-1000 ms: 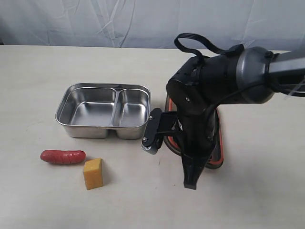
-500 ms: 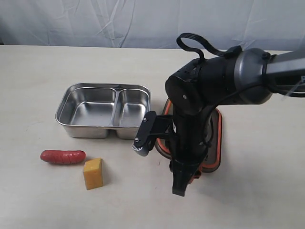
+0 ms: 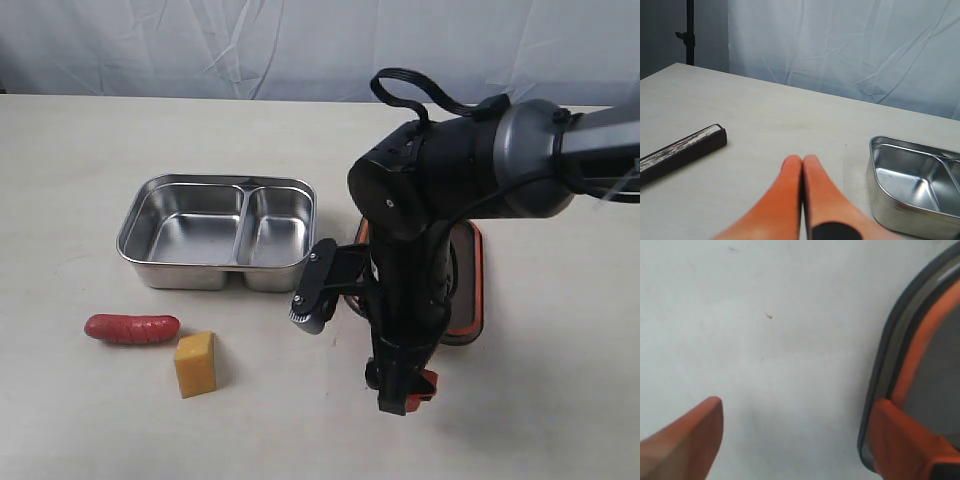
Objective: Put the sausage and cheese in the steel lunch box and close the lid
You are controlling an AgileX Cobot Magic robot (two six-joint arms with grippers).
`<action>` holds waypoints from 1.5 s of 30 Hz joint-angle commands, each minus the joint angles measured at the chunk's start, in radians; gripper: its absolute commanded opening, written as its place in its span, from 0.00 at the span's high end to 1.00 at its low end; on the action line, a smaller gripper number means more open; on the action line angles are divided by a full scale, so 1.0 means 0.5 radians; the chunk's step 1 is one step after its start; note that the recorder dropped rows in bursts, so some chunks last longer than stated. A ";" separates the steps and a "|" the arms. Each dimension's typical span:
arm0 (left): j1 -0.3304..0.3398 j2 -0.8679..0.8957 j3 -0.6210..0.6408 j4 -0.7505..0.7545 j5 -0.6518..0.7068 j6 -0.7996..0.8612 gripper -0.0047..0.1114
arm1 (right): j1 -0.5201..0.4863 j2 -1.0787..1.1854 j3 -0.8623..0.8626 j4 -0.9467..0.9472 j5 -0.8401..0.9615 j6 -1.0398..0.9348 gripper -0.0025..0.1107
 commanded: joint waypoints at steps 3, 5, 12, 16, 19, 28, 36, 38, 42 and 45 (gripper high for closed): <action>0.007 -0.010 0.005 -0.012 -0.017 -0.003 0.96 | -0.003 -0.065 0.002 -0.001 0.041 -0.007 0.29; 0.007 -0.010 0.005 -0.012 -0.017 -0.003 0.96 | -0.003 -0.095 0.002 0.022 0.058 -0.007 0.29; 0.007 -0.010 0.005 -0.012 -0.017 -0.003 0.96 | -0.003 -0.163 0.002 0.125 -0.043 -0.007 0.29; 0.007 -0.010 0.005 -0.012 -0.017 -0.003 0.96 | -0.003 -0.133 0.002 0.172 -0.073 -0.028 0.29; 0.007 -0.010 0.005 -0.012 -0.017 -0.003 0.96 | -0.003 -0.153 0.002 0.052 -0.053 -0.025 0.29; 0.007 -0.010 0.005 -0.012 -0.017 -0.003 0.96 | -0.003 -0.395 0.002 0.131 -0.230 0.035 0.65; 0.007 -0.010 0.005 -0.012 -0.017 -0.003 0.96 | -0.003 -0.555 0.002 0.131 -0.677 0.170 0.96; 0.007 -0.010 0.005 -0.012 -0.017 -0.003 0.96 | -0.027 -0.584 0.002 0.128 -0.779 0.217 0.96; 0.007 -0.010 0.005 -0.012 -0.017 -0.003 0.96 | -0.082 -0.634 0.002 0.136 -0.915 0.364 0.96; 0.007 -0.010 0.005 -0.012 -0.017 -0.003 0.96 | -0.130 -0.666 0.002 0.136 -0.922 0.418 0.96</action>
